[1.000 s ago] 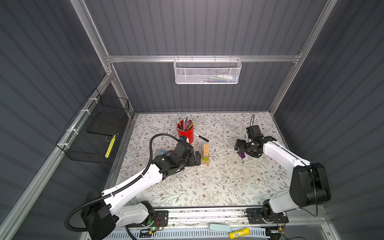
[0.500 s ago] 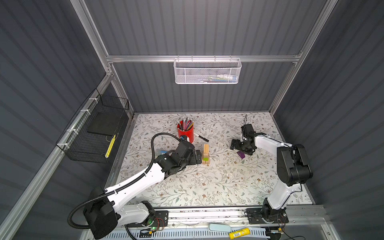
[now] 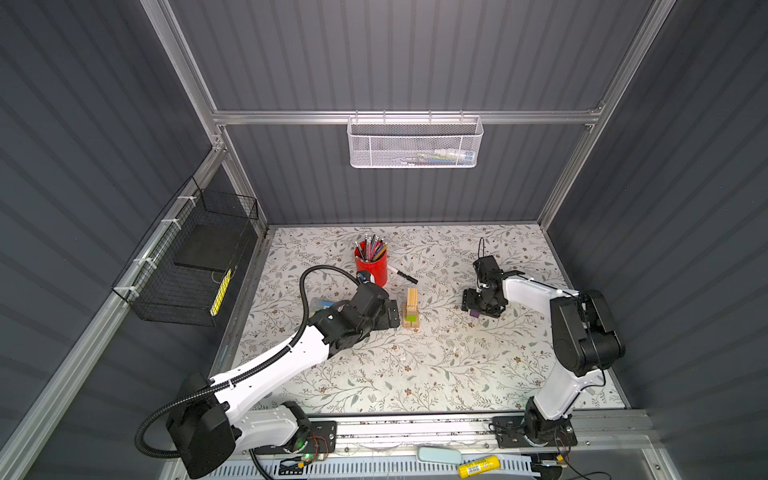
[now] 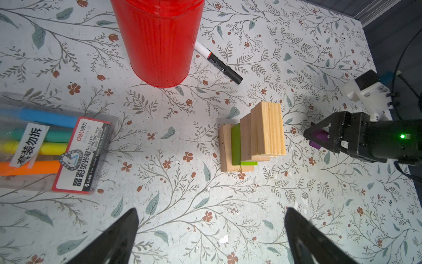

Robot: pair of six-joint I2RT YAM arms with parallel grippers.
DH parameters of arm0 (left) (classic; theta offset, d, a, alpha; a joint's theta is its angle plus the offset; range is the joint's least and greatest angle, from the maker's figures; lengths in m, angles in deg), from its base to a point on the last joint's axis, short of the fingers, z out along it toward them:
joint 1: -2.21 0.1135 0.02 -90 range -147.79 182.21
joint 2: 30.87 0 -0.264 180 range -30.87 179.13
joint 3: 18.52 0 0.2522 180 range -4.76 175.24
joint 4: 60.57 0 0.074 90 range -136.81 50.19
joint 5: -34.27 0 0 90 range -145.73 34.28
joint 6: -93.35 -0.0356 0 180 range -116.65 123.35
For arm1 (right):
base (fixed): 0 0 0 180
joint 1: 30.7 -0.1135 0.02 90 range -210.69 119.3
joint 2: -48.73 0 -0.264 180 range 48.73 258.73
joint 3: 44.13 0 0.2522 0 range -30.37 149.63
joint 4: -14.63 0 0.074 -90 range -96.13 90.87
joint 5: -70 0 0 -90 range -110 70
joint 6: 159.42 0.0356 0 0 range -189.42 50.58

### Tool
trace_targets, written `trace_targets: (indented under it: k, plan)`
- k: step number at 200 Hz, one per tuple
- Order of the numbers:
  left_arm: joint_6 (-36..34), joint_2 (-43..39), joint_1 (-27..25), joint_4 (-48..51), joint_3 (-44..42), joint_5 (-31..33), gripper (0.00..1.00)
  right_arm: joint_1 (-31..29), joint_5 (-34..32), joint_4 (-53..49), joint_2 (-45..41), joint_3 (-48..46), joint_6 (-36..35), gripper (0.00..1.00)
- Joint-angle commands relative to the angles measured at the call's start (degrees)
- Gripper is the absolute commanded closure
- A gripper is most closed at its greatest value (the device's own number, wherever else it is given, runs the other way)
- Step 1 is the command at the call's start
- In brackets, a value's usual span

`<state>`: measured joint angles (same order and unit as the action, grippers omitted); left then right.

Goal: Build the wood block tower
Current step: 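Grasp the purple block with the right gripper and lift it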

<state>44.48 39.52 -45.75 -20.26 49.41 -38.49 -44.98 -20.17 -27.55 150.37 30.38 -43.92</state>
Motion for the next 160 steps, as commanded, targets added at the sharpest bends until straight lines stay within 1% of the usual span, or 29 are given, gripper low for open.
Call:
trace_targets:
  k: [1,46,81,124,160]
  plan:
    - [0.1,-1.3,-0.3,2.1,0.5,1.9,0.00,-0.1,-4.7,-2.4,-0.5,0.1,3.7,0.29]
    - [0.1,-1.9,-0.3,2.6,0.4,3.0,0.00,-1.7,-6.6,-4.5,2.6,3.7,4.9,0.38]
    - [0.1,-2.4,-0.2,2.9,0.0,3.6,0.00,-2.5,-8.6,-5.3,4.2,5.1,6.2,0.47]
    - [0.1,-3.3,-0.3,3.0,-0.4,4.1,0.00,-2.6,-9.0,-6.4,5.5,6.5,6.6,0.56]
    - [-0.2,-3.3,-0.3,3.4,0.0,4.4,0.00,-2.6,-7.5,-6.4,5.2,6.8,6.3,0.68]
